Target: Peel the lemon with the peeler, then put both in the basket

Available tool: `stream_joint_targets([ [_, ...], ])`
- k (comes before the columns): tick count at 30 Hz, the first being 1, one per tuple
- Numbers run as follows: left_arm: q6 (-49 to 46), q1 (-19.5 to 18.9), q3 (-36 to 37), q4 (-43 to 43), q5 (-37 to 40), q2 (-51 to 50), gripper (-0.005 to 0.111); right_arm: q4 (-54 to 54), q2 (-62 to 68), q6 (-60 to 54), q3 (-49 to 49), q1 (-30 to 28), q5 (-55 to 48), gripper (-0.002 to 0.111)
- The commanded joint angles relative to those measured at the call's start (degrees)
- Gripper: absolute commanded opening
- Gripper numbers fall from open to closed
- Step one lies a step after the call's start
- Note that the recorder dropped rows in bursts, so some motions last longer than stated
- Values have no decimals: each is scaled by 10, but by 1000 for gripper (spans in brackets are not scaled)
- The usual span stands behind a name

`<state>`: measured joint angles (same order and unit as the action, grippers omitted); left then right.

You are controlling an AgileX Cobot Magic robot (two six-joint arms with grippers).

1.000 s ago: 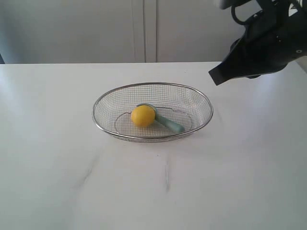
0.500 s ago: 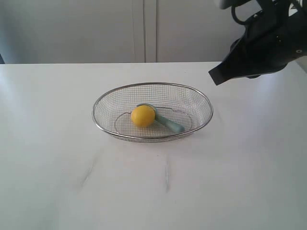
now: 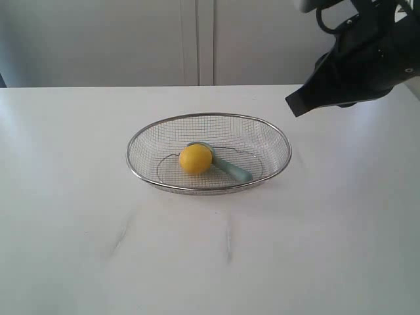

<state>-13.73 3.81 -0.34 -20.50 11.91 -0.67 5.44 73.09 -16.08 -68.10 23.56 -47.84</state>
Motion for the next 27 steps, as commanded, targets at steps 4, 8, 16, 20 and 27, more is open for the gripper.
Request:
stream_joint_targets([
  [4, 267, -2, 3, 264, 3, 7, 0, 1, -4, 0, 2, -2, 6, 0],
  [8, 263, -2, 3, 271, 3, 7, 0, 1, -4, 0, 2, -2, 6, 0],
  [16, 231, -2, 3, 265, 1, 7, 0, 1, -4, 0, 2, -2, 7, 0],
  [20, 229, -2, 3, 257, -2, 7, 0, 1, -4, 0, 2, -2, 7, 0],
  [27, 229, -2, 3, 258, -2, 7, 0, 1, -4, 0, 2, -2, 7, 0],
])
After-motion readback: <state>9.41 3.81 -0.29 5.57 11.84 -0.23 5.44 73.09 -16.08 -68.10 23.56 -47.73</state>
